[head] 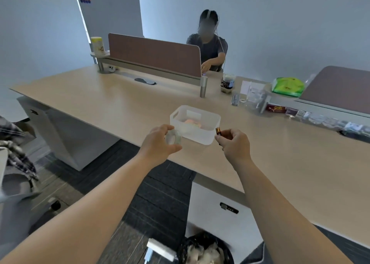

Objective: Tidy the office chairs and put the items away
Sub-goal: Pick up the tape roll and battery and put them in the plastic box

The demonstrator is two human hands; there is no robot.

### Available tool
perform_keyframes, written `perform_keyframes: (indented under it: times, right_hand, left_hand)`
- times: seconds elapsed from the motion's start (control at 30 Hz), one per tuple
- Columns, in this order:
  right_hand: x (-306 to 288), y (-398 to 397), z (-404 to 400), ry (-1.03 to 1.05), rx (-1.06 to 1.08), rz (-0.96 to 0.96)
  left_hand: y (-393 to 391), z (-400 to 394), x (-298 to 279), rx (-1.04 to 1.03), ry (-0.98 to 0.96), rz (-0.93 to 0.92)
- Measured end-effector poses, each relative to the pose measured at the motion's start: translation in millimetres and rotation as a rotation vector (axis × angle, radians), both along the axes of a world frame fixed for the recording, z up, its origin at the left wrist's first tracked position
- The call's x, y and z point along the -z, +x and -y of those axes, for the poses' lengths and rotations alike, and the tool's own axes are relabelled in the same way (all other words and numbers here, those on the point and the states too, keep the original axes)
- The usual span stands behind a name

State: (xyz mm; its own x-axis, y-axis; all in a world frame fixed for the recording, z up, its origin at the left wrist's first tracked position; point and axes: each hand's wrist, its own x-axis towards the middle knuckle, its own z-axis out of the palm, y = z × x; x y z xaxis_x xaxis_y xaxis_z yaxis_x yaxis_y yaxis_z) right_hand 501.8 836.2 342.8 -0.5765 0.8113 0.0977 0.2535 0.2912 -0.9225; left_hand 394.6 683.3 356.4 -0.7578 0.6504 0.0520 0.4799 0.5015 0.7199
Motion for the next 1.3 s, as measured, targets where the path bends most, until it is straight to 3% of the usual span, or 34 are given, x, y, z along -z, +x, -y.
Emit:
perform_keyframes:
  times: [0.57,0.77,1.03,1.17,1.3]
  right_hand:
    - [34,-142,-121,-0.068,0.159,0.058]
    - [69,-215,-152,-0.157,0.279,0.138]
    - [105,-250,-169,-0.284,0.383,0.266]
    - [114,-258,-174,-0.296,0.398,0.298]
    - [116,-274,-178,-0.289,0.369,0.323]
  left_hand:
    - [-181,-158,27,0.147,-0.135,0.05]
    - [-260,-230,75,0.385,-0.338,0.095]
    - [-296,-286,133,0.642,-0.51,0.064]
    - [-303,-298,136,0.682,-0.481,0.069]
    - [-315,-294,122,0.612,-0.28,0.132]
